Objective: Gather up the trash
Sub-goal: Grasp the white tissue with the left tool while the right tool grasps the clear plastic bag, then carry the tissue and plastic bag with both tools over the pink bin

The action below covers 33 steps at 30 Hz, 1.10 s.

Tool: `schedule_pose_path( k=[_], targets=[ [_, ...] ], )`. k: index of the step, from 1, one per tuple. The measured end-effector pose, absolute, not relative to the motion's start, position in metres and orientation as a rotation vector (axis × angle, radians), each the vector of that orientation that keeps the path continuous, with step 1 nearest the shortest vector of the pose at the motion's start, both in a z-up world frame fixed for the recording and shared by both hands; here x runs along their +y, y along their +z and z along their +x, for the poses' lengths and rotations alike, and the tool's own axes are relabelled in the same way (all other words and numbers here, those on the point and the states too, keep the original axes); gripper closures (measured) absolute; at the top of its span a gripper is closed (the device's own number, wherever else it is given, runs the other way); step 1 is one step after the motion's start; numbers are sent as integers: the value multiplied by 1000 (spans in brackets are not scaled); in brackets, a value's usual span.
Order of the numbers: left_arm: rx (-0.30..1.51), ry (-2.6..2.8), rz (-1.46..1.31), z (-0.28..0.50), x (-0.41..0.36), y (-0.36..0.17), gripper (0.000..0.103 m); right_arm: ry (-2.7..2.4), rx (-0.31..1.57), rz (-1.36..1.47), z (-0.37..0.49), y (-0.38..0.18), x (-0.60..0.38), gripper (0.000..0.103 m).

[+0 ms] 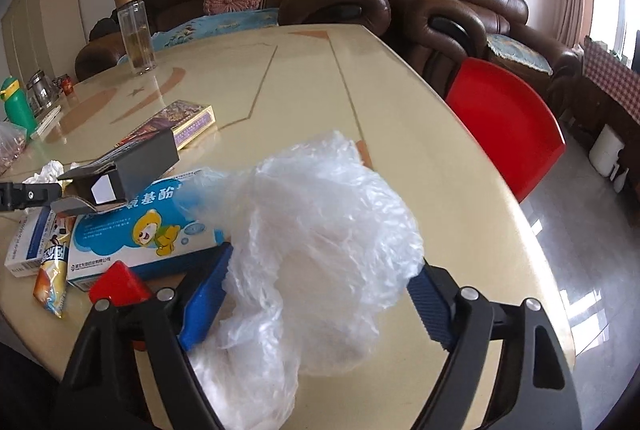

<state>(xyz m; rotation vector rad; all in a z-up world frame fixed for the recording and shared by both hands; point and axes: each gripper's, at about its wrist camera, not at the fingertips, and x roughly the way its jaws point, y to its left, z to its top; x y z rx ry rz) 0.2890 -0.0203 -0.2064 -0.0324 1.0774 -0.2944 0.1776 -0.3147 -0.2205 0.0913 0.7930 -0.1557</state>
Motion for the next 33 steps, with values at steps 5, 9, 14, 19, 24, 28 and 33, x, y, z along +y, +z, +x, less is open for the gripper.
schedule_pose_path(
  k=[5, 9, 14, 19, 24, 28, 33],
  targets=[
    [1083, -284, -59, 294, -20, -201, 22, -158, 787, 81, 176, -221, -311, 32],
    [1086, -240, -4, 294, -24, -198, 61, -144, 790, 67, 174, -219, -305, 50],
    [1089, -264, -10, 290, -28, -196, 71, -139, 788, 56, 173, -217, -299, 72],
    [1064, -220, -19, 287, -20, -194, 74, -141, 785, 96, 173, -217, -307, 76],
    [1020, -211, -1, 280, -18, -189, 74, -158, 773, 85, 172, -211, -307, 76],
    [977, -191, 21, 272, -17, -178, 74, -164, 748, 71, 169, -200, -305, 76],
    [912, -168, 38, 258, -16, -158, 74, -144, 709, 69, 161, -179, -298, 76]
  ],
)
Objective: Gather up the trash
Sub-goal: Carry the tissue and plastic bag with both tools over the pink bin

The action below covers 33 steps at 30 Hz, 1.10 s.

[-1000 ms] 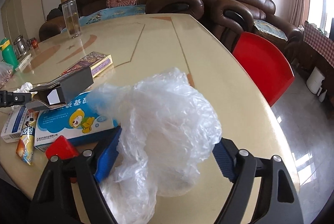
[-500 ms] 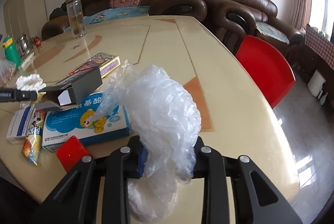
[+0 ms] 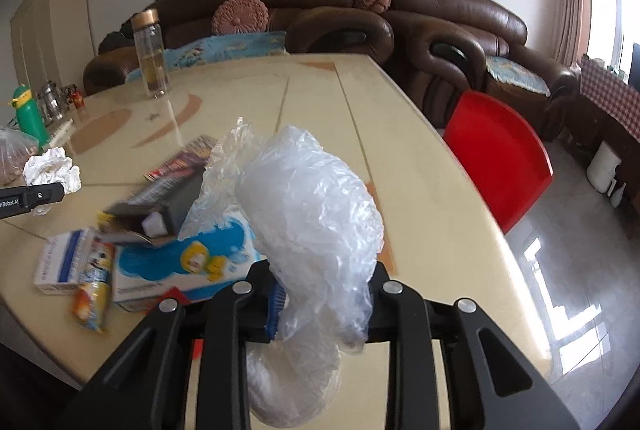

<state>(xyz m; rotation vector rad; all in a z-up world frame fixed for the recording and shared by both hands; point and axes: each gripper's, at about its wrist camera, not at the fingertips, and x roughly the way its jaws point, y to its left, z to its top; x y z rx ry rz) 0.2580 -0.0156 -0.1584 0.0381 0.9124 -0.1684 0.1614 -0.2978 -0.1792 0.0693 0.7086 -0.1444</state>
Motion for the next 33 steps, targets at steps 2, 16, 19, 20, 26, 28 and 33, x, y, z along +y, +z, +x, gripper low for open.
schedule_pose_path(
  k=[2, 16, 19, 20, 26, 28, 33],
  targets=[
    [891, -160, 48, 252, -15, -150, 74, -131, 692, 64, 157, -168, -291, 76],
    [804, -192, 47, 172, -1, -96, 74, -31, 590, 14, 97, -94, -236, 76],
    [787, -200, 57, 148, 3, -88, 74, -12, 572, -2, 78, -81, -223, 76],
    [785, -201, 59, 143, 3, -87, 74, -8, 568, -6, 74, -78, -220, 76],
    [778, -223, 81, 107, 3, -82, 74, 22, 558, -17, 41, -66, -204, 76],
    [770, -228, 94, 96, 3, -80, 74, 31, 563, -20, 33, -64, -200, 76],
    [755, -239, 105, 75, 3, -75, 74, 42, 573, -30, 14, -63, -193, 76]
  ],
)
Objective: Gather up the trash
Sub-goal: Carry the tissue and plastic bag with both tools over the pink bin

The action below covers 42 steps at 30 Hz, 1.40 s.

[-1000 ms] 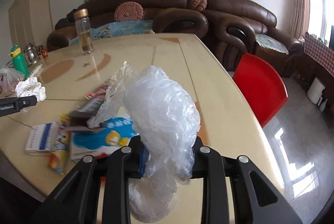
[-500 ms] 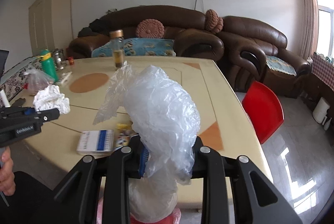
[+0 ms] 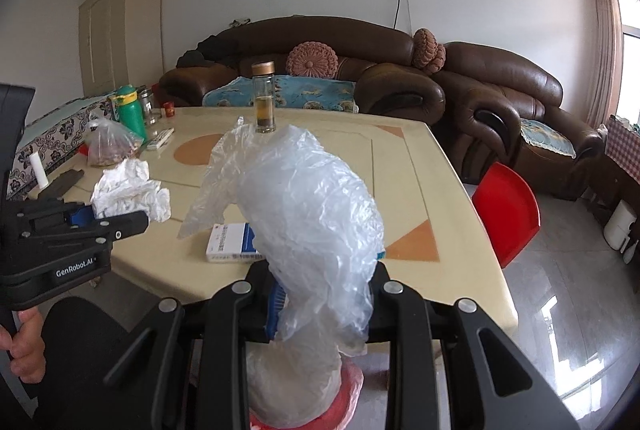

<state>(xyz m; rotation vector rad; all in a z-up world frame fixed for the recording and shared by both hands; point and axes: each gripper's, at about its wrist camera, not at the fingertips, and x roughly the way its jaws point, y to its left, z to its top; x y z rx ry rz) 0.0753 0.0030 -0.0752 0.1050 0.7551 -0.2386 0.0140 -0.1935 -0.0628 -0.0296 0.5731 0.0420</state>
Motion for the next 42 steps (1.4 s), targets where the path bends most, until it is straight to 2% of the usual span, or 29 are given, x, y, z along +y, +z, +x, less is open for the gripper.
schedule_pose_path(
  k=[16, 42],
  targets=[
    [807, -286, 141, 46, -6, -105, 74, 37, 654, 3, -23, -92, -199, 76],
    [1101, -368, 203, 61, -42, -238, 74, 117, 992, 29, 4, -235, -193, 76]
  ],
)
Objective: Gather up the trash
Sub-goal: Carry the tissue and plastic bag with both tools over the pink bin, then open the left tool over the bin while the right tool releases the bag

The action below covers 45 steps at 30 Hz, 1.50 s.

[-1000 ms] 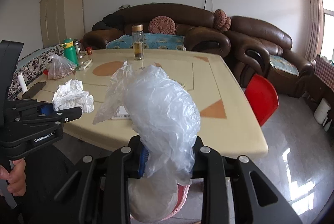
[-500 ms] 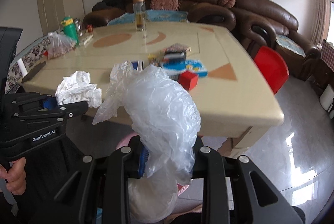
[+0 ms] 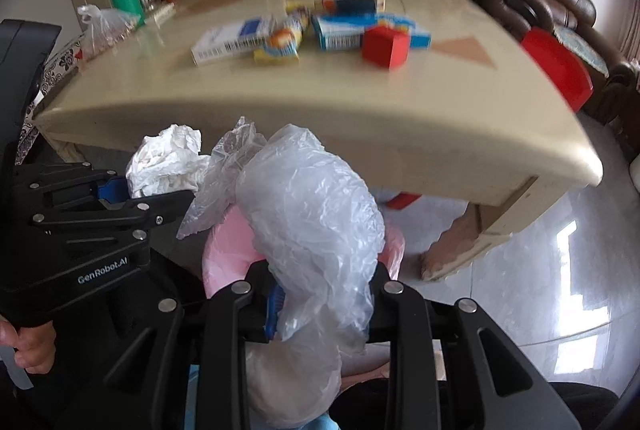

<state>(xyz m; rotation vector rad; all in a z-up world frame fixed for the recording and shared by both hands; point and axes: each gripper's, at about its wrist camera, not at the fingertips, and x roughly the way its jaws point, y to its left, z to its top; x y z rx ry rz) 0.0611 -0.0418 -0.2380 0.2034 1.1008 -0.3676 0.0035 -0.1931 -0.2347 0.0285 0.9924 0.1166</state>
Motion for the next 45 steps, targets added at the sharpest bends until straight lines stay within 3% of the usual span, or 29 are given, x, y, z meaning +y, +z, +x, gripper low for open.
schedule_pose_path(
  k=[21, 32, 34, 36, 40, 45],
  targets=[
    [1353, -378, 216, 97, -64, -335, 74, 162, 1257, 80, 51, -339, -205, 75],
    [1406, -372, 226, 98, -77, -362, 74, 192, 1328, 90, 66, -363, -206, 71],
    [1403, -381, 233, 96, -81, -365, 68, 202, 1326, 95, 67, -362, -206, 68],
    [1396, -384, 249, 97, -81, -361, 52, 208, 1322, 96, 69, -364, -206, 61],
    [1380, -341, 286, 98, -80, -358, 45, 181, 1322, 113, 71, -366, -213, 45],
    [1385, -333, 283, 100, -78, -359, 37, 172, 1327, 136, 71, -367, -218, 39]
  ],
)
